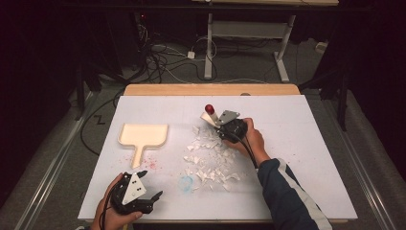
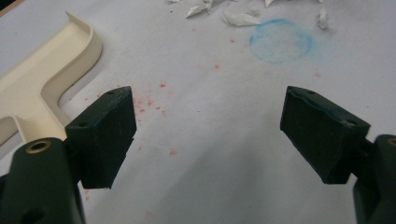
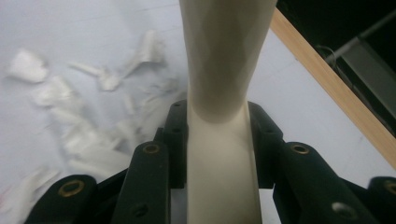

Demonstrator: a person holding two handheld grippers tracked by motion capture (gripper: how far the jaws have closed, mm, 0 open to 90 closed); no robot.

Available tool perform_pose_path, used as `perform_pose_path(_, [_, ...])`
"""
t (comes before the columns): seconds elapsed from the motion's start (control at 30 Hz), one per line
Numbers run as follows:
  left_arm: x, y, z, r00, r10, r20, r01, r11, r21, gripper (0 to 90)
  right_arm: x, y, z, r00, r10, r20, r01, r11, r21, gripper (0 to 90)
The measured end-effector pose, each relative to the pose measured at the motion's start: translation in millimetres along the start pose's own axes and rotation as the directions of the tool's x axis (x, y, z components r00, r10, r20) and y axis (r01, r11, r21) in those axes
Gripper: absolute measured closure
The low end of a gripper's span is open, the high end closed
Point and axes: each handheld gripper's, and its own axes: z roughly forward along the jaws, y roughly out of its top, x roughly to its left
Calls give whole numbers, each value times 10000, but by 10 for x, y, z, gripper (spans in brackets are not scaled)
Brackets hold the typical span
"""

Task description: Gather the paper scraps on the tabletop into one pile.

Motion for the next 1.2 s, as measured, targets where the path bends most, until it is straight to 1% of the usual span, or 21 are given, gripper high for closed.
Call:
perform_pose_path(0.03, [3,0,-4,10000,21,-19,-21,10000,37,177,29,-17,-36,9998,-169,-120,167,9997,-153,681])
perform_pose_path(0.1, [1,-2,-4,10000,-13,1,13,10000,45,177,74,-76,-127,9986,-43,-531,13,9984,-571,681])
perform_pose_path(0.13, [-1,-1,-2,10000,-7,13,7,10000,50,177,93,-113,-176,9967,-169,-788,117,9977,-663,681])
perform_pose_path(0.2, [-9,0,4,10000,25,6,-25,10000,85,177,161,-197,-279,9932,-654,-966,572,9947,-851,680])
perform_pose_path(0.3, [-19,0,12,10000,12,72,-13,9999,146,177,238,-309,-460,9793,-1322,-1532,1149,9865,-1169,680])
perform_pose_path(0.33, [-8,-1,14,9999,4,145,-6,9999,100,177,255,-340,-529,9722,-1501,-1795,1278,9833,-1299,681])
perform_pose_path(0.37, [-8,-5,15,9995,-206,234,202,9997,134,177,276,-369,-598,9658,-1599,-2039,1313,9804,-1471,681])
perform_pose_path(0.43, [2,-8,14,9992,-339,222,337,9994,106,177,313,-405,-715,9536,-1856,-2371,1503,9757,-1593,682])
perform_pose_path(0.53, [-4,-2,12,9992,-363,153,362,9993,115,177,379,-445,-867,9527,-2004,-2285,1653,9726,-1638,684])
perform_pose_path(0.57, [-8,1,13,9993,-339,144,337,9993,136,177,390,-453,-909,9549,-2095,-2105,1762,9702,-1661,684])
perform_pose_path(0.6, [-13,3,14,9994,-324,135,322,9994,158,177,397,-456,-946,9597,-1978,-1996,1659,9721,-1658,685])
perform_pose_path(0.67, [-21,7,13,9994,-314,124,312,9994,163,177,363,-447,-1002,9620,-1868,-1993,1521,9723,-1773,685])
perform_pose_path(0.77, [-19,7,7,9994,-321,88,319,9994,138,177,296,-407,-1065,9730,-1483,-1767,1141,9752,-1898,685])
perform_pose_path(0.8, [-14,6,5,9993,-371,100,369,9993,105,177,236,-372,-1079,9784,-1387,-1535,1087,9759,-1891,684])
perform_pose_path(0.83, [-1,6,3,9994,-351,76,351,9994,13,177,236,-372,-1079,9784,-1387,-1535,1087,9759,-1891,684])
perform_pose_path(0.93, [23,4,1,9978,-641,141,642,9979,-33,177,128,-312,-1072,9889,-983,-1116,758,9788,-1904,685])
perform_pose_path(1.03, [32,0,-4,9979,-632,107,633,9980,-54,177,-4,-237,-1000,9946,-690,-779,545,9830,-1753,684])
perform_pose_path(1.07, [34,0,-7,9978,-650,132,651,9978,-90,177,-96,-168,-899,9971,-476,-598,376,9866,-1585,685])
perform_pose_path(1.1, [35,1,-6,9978,-653,139,655,9978,-121,177,-96,-168,-899,9971,-476,-598,376,9866,-1585,685])
perform_pose_path(1.17, [29,4,3,9981,-585,198,587,9982,-98,177,-180,-91,-759,9983,-130,-565,48,9897,-1428,685])
perform_pose_path(1.2, [21,4,12,9984,-514,214,515,9987,-49,177,-208,-52,-676,9993,8,-386,-59,9912,-1320,684])
